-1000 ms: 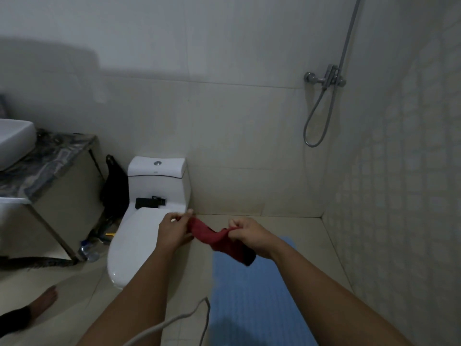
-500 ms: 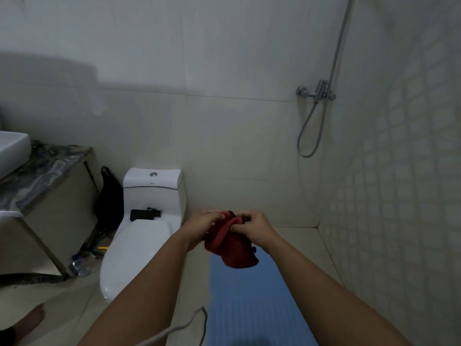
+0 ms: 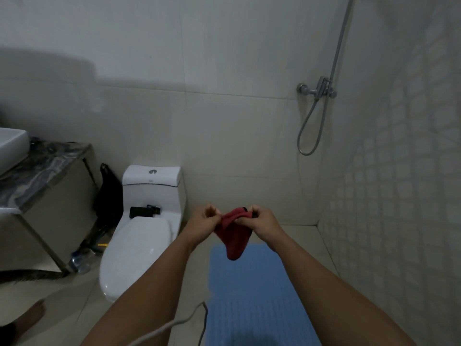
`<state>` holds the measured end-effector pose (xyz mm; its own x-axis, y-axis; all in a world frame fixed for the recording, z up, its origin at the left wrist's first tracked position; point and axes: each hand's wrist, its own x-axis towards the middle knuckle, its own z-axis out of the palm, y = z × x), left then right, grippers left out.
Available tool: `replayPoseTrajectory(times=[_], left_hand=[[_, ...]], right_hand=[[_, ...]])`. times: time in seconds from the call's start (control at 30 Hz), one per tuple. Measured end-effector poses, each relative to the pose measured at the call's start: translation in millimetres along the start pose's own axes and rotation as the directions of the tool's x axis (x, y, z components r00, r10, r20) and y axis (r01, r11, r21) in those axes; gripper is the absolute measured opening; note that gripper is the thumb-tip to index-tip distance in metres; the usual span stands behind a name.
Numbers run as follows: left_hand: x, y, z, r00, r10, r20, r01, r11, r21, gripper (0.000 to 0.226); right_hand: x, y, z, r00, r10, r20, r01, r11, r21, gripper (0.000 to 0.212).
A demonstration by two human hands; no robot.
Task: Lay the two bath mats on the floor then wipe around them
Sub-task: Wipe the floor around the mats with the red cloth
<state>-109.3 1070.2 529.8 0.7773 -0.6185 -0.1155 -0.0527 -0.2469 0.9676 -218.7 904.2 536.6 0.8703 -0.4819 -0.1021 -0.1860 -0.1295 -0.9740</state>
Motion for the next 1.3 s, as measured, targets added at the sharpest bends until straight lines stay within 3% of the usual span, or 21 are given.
replayPoseTrajectory(times=[0.13,0.27,0.4,0.5,0.57,0.7,0.8,0.93,1.1,1.23,1.3], left_hand=[[-5.6,-12.3,1.3,0.995,0.050,0.090,-0.058,0.994,0.096,0.011],[1.5,-27.5,0.1,0.999,0.041,0.027,-0.044,0.993,0.114,0.013],[8.7,-35.4,0.0,0.996,-0.080,-0.030,0.078,0.995,-0.062,0.010],[12.0,-46.1,4.5,0.986,-0.148,-0.074,0.136,0.980,-0.147,0.013],[11.7,-56.3,6.7,0.975,-0.182,-0.125,0.158,0.971,-0.180,0.015],[7.3,-90.4,15.4,0.935,-0.291,-0.203,0.248,0.945,-0.214,0.017],[1.1,-125.8,30.9,0.866,-0.390,-0.313,0.331,0.916,-0.227,0.016],[-5.7,-175.2,59.6,0.721,-0.543,-0.431,0.459,0.840,-0.290,0.013],[-33.6,-236.1,115.2,0.559,-0.689,-0.461,0.576,0.723,-0.382,0.018],[-64.6,-285.5,160.2,0.482,-0.742,-0.465,0.618,0.665,-0.420,0.008],[-77.6,-336.4,182.3,0.433,-0.798,-0.420,0.665,0.597,-0.449,0.005]], right_hand=[[3.2,1.3,-5.9,0.996,0.091,0.007,-0.090,0.981,0.172,0.027],[7.7,10.6,-11.1,0.980,0.185,0.066,-0.196,0.952,0.236,0.021],[16.7,23.6,-12.5,0.950,0.283,0.136,-0.302,0.940,0.158,0.023],[30.2,36.7,-11.0,0.912,0.346,0.221,-0.381,0.914,0.141,0.045],[36.7,45.0,-11.0,0.856,0.400,0.327,-0.450,0.889,0.091,0.052],[52.2,70.3,-5.8,0.725,0.488,0.486,-0.527,0.847,-0.063,0.041],[60.9,102.2,6.0,0.704,0.512,0.493,-0.547,0.833,-0.085,0.037],[73.0,162.4,21.9,0.661,0.567,0.492,-0.610,0.788,-0.088,0.035],[72.5,252.8,35.9,0.587,0.669,0.456,-0.676,0.715,-0.179,0.024],[51.0,323.6,44.9,0.644,0.656,0.393,-0.558,0.755,-0.344,0.030],[45.2,377.6,57.3,0.645,0.664,0.379,-0.574,0.748,-0.333,0.025]])
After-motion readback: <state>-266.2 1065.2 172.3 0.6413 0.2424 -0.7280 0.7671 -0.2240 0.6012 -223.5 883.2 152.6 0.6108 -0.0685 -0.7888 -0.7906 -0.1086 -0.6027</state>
